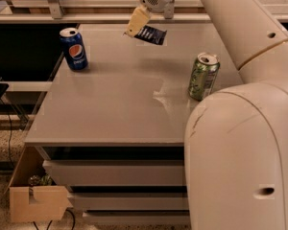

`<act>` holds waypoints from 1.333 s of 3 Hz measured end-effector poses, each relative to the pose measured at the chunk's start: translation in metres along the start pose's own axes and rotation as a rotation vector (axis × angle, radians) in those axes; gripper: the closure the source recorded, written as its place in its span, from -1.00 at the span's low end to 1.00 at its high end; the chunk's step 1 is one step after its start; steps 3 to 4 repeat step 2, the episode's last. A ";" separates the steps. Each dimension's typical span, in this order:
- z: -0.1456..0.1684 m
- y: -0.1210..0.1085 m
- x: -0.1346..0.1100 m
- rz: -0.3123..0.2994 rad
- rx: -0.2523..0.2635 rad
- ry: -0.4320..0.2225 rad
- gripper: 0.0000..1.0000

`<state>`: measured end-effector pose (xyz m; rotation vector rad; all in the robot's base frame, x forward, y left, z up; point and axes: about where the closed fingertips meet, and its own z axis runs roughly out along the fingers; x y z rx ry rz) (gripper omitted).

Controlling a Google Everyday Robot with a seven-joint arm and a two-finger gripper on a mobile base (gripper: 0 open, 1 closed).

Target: Pick rxbar blueberry

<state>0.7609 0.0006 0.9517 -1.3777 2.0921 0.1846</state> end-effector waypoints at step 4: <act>-0.021 0.005 -0.011 -0.041 -0.038 -0.037 1.00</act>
Offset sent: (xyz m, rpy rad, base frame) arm -0.0113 -0.0046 0.0415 0.0385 0.0088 0.1055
